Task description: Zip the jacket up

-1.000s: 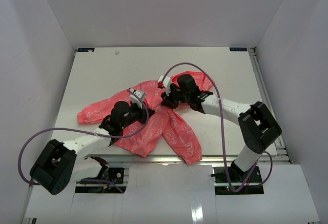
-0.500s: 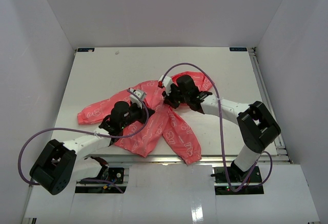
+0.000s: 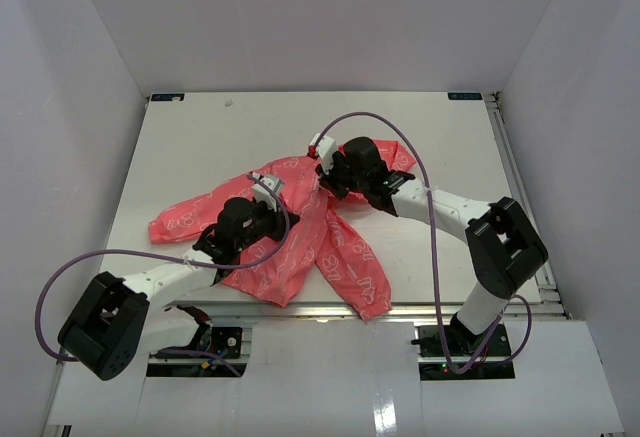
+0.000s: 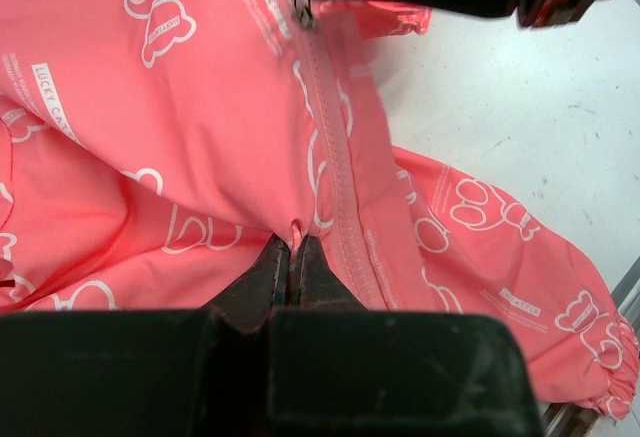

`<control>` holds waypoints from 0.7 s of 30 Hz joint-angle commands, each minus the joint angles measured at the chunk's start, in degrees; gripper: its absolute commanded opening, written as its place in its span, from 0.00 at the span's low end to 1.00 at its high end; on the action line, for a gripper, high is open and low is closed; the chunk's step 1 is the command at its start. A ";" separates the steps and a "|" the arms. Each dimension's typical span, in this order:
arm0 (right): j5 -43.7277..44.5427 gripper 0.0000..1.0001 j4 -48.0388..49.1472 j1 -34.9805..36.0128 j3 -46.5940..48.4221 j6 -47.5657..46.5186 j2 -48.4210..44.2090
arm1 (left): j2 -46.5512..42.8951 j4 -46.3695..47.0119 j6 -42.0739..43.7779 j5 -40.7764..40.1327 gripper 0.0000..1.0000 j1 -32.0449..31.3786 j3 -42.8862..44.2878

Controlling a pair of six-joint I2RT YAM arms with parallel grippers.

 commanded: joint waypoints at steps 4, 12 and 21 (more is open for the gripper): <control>3.21 0.08 -3.09 -0.32 7.14 -1.43 -2.54 | -3.13 -1.06 -0.75 -0.61 0.00 -0.01 1.39; 5.39 0.08 -1.28 -0.34 4.98 -2.79 -2.55 | -4.91 -0.60 -0.85 -0.05 0.00 -0.01 0.74; 4.72 0.08 -0.97 -8.57 11.37 -0.04 4.82 | -6.81 -1.15 -2.31 -0.04 0.00 -0.01 0.12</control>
